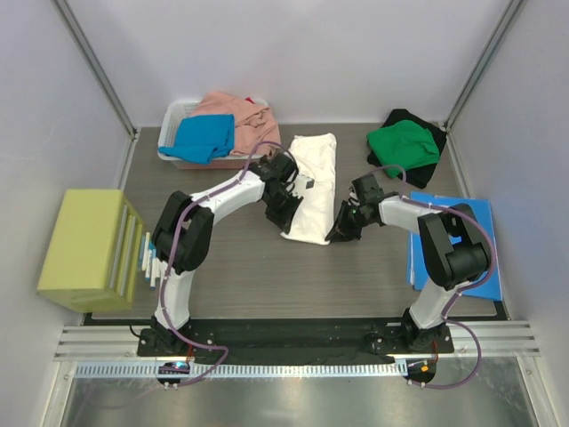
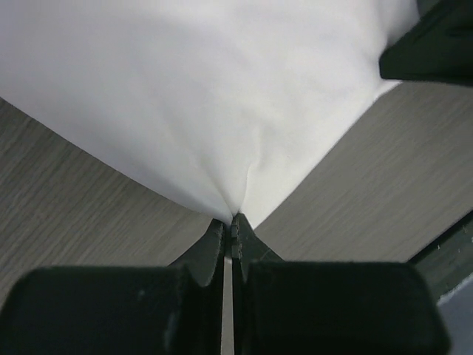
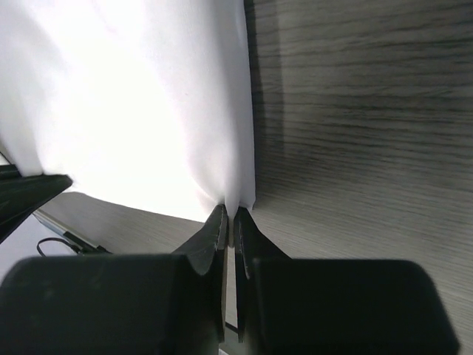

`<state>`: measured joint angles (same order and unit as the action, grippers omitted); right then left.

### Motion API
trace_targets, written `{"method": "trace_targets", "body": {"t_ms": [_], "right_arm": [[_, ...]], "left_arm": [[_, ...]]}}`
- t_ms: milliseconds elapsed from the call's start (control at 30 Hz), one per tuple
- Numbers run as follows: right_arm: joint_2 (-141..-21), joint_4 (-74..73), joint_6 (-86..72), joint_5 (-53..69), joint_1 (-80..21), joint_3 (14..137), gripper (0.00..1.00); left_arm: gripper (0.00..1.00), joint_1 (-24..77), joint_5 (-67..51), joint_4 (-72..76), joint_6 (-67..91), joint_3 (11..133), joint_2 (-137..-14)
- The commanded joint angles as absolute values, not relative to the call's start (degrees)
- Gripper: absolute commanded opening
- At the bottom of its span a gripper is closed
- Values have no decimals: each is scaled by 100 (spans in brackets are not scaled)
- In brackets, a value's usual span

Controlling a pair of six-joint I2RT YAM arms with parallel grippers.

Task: Fold and stack the t-shirts
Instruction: Fold the tshirt

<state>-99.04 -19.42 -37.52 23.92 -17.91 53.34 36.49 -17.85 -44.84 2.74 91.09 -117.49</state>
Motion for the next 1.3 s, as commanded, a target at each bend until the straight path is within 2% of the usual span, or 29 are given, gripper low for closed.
{"method": "trace_targets", "body": {"t_ms": [0, 167, 267, 333, 533, 800, 900, 967, 1000, 1033, 1133, 1267], "right_arm": [[-9475, -2267, -3612, 2470, -2038, 5300, 6], [-8878, -2601, -3717, 2505, -2329, 4975, 6], [-8351, -2899, -3840, 2452, -2531, 4843, 6], [-7938, -3154, -3928, 2435, -2680, 4790, 6], [-6981, -3874, -4087, 2391, -2865, 4869, 6], [-6864, -4447, -3938, 2399, -2874, 5572, 6], [-6899, -4561, -3841, 2399, -2874, 5459, 6], [-6978, -4509, -3806, 2347, -2874, 5309, 6], [-7005, -4404, -3806, 2373, -2874, 5161, 6], [-7048, -4351, -3823, 2373, -2874, 5098, 6], [-7268, -3974, -3911, 2443, -2874, 4896, 6], [-7699, -3604, -3990, 2828, -2874, 4966, 6]], "left_arm": [[0, 3577, -2618, -5913, -447, 9553, -11514], [1, 3568, -3285, -7256, -1403, 9484, -11224], [7, 3568, -3524, -7916, -1844, 9387, -11040], [12, 3560, -3586, -8102, -1951, 9220, -10864], [17, 3577, -3683, -8358, -2021, 8895, -10539], [18, 3577, -3683, -8464, -1864, 8912, -10152], [18, 3568, -3639, -8464, -1671, 9105, -10011], [29, 3577, -3630, -8411, -1495, 9245, -9985], [46, 3577, -3639, -8385, -1442, 9272, -9984], [51, 3595, -3639, -8306, -1389, 9290, -9984], [60, 3752, -3656, -8288, -1292, 9369, -10177], [58, 3771, -3621, -8279, -1187, 9790, -10476]]}}
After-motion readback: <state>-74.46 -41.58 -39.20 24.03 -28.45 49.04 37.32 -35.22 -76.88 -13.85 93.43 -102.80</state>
